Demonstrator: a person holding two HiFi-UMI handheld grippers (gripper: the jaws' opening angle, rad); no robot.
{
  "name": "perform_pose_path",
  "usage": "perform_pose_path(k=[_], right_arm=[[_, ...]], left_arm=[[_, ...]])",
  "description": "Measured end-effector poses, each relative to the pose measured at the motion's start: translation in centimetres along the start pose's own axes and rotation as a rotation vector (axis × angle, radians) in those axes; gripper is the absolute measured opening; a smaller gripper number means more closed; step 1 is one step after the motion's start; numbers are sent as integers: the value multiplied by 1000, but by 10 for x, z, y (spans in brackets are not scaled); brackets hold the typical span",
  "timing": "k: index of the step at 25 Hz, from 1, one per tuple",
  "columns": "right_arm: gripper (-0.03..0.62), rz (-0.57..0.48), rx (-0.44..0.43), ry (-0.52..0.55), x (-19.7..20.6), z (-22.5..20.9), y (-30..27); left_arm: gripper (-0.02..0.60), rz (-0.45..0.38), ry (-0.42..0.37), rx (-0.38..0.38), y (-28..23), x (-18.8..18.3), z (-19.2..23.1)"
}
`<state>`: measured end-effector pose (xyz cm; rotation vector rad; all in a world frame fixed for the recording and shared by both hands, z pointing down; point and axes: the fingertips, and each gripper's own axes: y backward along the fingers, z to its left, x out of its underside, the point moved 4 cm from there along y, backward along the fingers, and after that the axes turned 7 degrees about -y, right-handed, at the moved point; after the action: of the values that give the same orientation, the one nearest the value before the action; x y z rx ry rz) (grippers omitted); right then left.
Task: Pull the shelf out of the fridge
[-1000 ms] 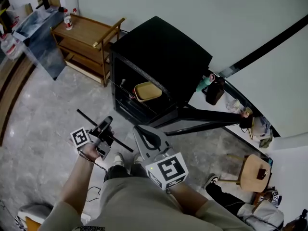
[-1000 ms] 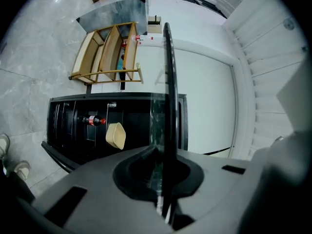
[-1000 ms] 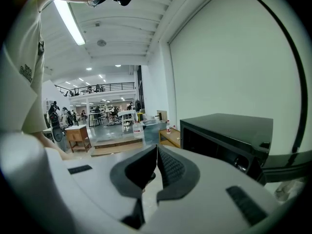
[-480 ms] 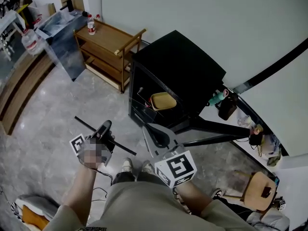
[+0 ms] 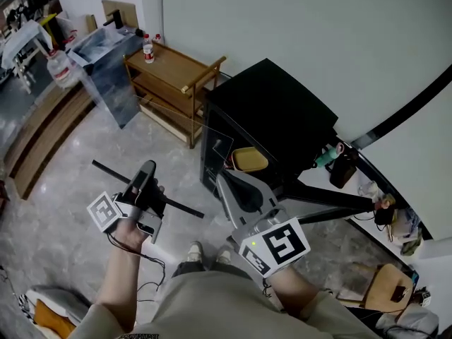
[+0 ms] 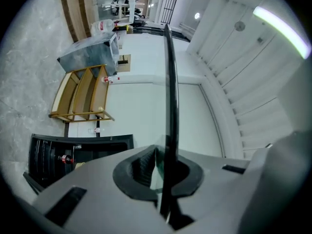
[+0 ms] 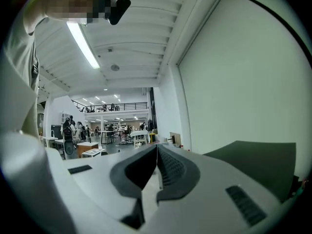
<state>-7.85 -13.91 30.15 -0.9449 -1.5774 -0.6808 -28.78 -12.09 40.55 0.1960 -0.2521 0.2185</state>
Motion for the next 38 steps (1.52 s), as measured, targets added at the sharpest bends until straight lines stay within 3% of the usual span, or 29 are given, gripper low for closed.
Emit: perform_pose_path(k=[9, 18, 38], right_arm=[[-3, -159, -21, 21, -70, -2, 19], [-3, -228, -15, 6, -93, -7, 42], [-3, -114, 39, -11, -50, -28, 56]], left_arm=[[12, -54, -61, 166, -35, -18, -104], [12, -69, -91, 308, -50, -15, -165], [13, 7, 35, 126, -43, 37, -78]])
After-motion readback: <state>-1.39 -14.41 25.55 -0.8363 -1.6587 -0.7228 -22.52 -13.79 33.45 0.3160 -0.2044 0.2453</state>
